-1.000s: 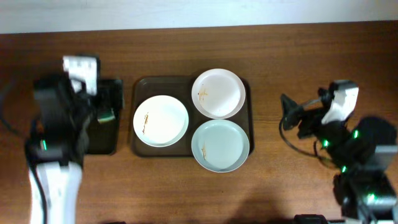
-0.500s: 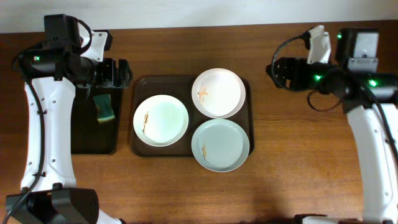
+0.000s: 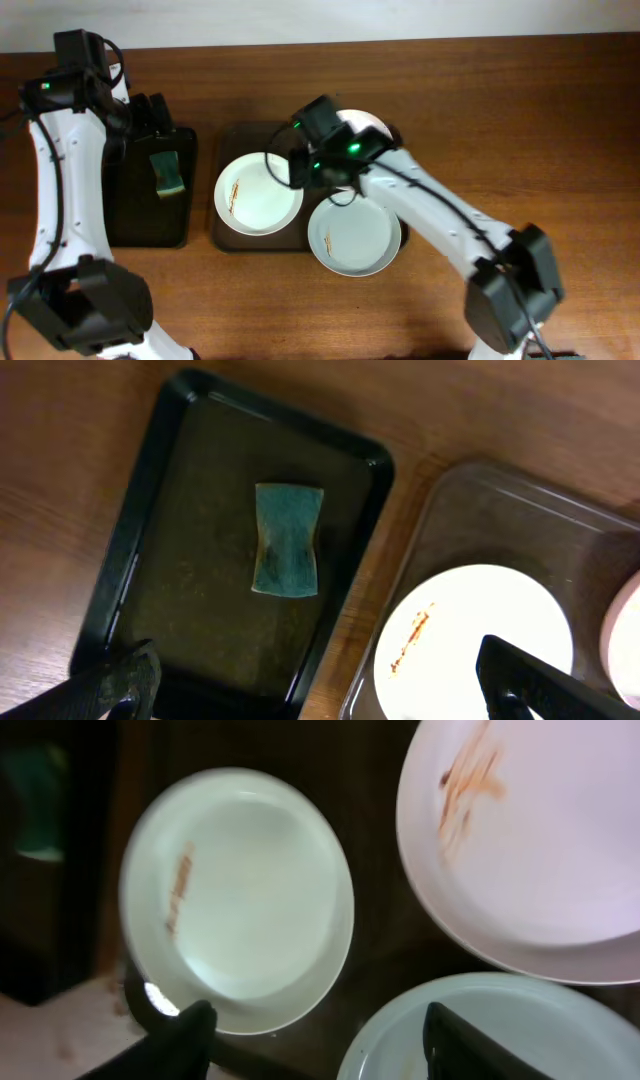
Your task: Clean dirty plates on tray and stack at the side
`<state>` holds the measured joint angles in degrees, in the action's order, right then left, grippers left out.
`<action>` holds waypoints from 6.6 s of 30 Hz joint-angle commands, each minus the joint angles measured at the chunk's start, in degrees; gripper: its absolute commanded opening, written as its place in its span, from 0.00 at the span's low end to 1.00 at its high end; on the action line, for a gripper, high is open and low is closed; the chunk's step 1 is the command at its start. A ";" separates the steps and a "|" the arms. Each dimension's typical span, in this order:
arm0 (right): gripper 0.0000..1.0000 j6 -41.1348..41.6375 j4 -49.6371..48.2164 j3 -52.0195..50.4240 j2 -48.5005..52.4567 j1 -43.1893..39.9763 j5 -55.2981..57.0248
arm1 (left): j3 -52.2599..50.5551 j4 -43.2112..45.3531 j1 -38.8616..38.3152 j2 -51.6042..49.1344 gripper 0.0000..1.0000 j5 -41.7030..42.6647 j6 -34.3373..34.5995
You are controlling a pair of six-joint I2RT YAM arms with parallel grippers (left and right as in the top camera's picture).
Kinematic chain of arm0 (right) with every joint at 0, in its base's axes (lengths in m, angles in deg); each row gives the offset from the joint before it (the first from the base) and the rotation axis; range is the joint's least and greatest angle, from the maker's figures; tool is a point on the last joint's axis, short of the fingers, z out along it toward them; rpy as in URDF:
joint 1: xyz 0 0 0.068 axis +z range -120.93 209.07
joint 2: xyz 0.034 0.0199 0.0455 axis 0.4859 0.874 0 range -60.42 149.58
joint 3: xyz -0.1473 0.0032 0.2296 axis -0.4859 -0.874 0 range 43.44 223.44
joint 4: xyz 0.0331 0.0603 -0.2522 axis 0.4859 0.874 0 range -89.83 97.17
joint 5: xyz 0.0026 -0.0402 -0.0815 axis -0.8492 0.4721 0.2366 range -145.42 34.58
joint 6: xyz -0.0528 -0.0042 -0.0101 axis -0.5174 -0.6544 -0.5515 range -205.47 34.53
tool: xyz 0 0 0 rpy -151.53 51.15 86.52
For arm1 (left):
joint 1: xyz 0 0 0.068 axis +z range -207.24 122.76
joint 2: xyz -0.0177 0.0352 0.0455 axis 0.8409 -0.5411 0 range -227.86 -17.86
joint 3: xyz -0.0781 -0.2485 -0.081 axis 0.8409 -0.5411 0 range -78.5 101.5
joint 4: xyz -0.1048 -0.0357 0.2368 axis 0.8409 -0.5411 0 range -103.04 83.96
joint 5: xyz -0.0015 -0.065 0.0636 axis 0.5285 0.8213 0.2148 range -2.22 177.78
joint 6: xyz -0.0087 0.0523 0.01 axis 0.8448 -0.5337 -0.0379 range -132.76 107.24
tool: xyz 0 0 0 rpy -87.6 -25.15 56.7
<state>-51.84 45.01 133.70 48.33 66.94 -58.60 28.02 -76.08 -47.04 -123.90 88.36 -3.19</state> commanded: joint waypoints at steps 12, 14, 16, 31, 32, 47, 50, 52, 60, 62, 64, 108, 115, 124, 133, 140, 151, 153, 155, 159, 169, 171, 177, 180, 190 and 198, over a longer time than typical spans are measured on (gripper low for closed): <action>0.36 6.38 -9.66 0.79 14.19 1.60 3.23 | 1.14 0.55 0.00 -7.63 0.95 -2.10 1.73; 0.32 7.39 -9.99 0.76 15.32 1.60 3.41 | 1.14 1.01 0.00 -7.63 0.95 -2.10 1.73; 0.27 7.39 -9.99 0.76 15.72 1.62 3.45 | 1.14 1.27 0.00 -7.63 0.95 -2.10 1.73; 0.04 9.51 -9.94 0.70 18.56 1.51 0.83 | -13.94 18.88 0.00 -7.65 0.50 -2.12 1.75; 0.04 9.51 -9.77 0.70 18.56 1.51 0.83 | -15.34 20.28 0.00 -7.74 0.50 -2.16 1.75; 0.06 8.81 -9.79 0.70 18.56 1.49 0.85 | -26.73 31.78 -0.07 -12.92 0.25 -8.33 7.96; 0.06 8.81 -9.79 0.70 18.56 1.49 0.85 | -26.71 32.26 -0.07 -13.11 0.03 -7.48 7.96; 0.06 8.81 -9.81 0.70 18.56 1.49 0.85 | -26.27 31.87 -0.07 -13.05 0.01 -6.40 7.63; 0.06 8.83 -11.06 0.72 18.51 1.49 0.79 | -16.41 17.94 -0.07 -1.31 0.01 5.75 -3.15; 0.06 8.83 -11.08 0.72 18.47 1.38 0.04 | -16.59 14.23 -0.22 -0.87 0.01 12.41 -5.42; 0.06 8.81 -11.34 0.72 18.47 1.09 -0.76 | -18.27 14.01 -1.77 -0.98 0.01 17.59 -8.79; 0.06 7.13 -11.26 0.72 18.47 -0.44 -3.93 | -40.52 39.71 -13.42 -3.15 0.01 5.51 6.54; 0.06 7.15 -11.26 0.72 18.47 -0.44 -3.93 | -31.08 29.79 -13.49 -2.95 0.01 -2.93 7.52; 0.22 7.15 -11.28 0.72 18.47 -0.44 -3.98 | -9.60 6.32 -13.40 -2.95 0.01 -2.73 3.61; 0.12 7.19 -12.33 0.66 18.91 0.83 -5.25 | -9.62 7.67 -11.61 -2.97 0.01 -2.75 3.63; 0.04 2.14 -6.14 6.56 16.72 -0.09 -3.80 | -9.62 8.94 -8.96 -2.97 0.01 -2.73 3.65; 0.04 -3.63 18.91 25.22 12.55 0.33 29.79 | -9.62 12.50 -0.94 -2.97 0.01 -0.33 3.67; 0.04 -3.65 19.82 25.20 12.52 2.21 38.40 | -9.62 12.87 -0.85 -2.97 0.01 -0.33 3.69; 0.04 -3.65 19.91 25.20 12.52 5.25 49.37 | -9.62 13.40 -0.85 -2.97 0.01 -0.33 3.69; 0.04 -3.65 19.96 25.20 12.52 11.02 61.94 | -9.62 14.29 -0.85 -2.99 0.01 -0.35 3.69; 0.04 -3.61 20.59 25.20 12.52 18.80 83.36 | -9.73 15.26 -0.85 -3.04 0.01 -0.35 3.69; 0.04 -3.61 20.85 25.20 12.52 18.80 83.38 | -9.73 15.28 -0.85 -3.04 0.01 -0.33 3.69; 0.04 0.33 24.02 25.20 12.46 18.78 75.03 | -9.73 15.37 -0.85 -3.04 0.01 0.50 3.80; 0.04 1.20 24.63 25.20 12.11 18.08 62.05 | -9.73 15.56 -0.85 -3.04 0.01 0.70 4.11; 0.04 -1.64 24.85 25.20 1.27 -2.80 13.99 | -9.73 15.26 -0.92 -3.04 0.01 0.70 4.11; 0.04 -4.33 33.03 24.68 -1.03 -30.53 5.75 | -9.73 15.13 -1.03 -3.04 0.01 0.72 4.11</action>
<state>-54.59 76.77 157.83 48.77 42.13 -50.84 17.31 -61.00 -48.11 -127.07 88.42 1.40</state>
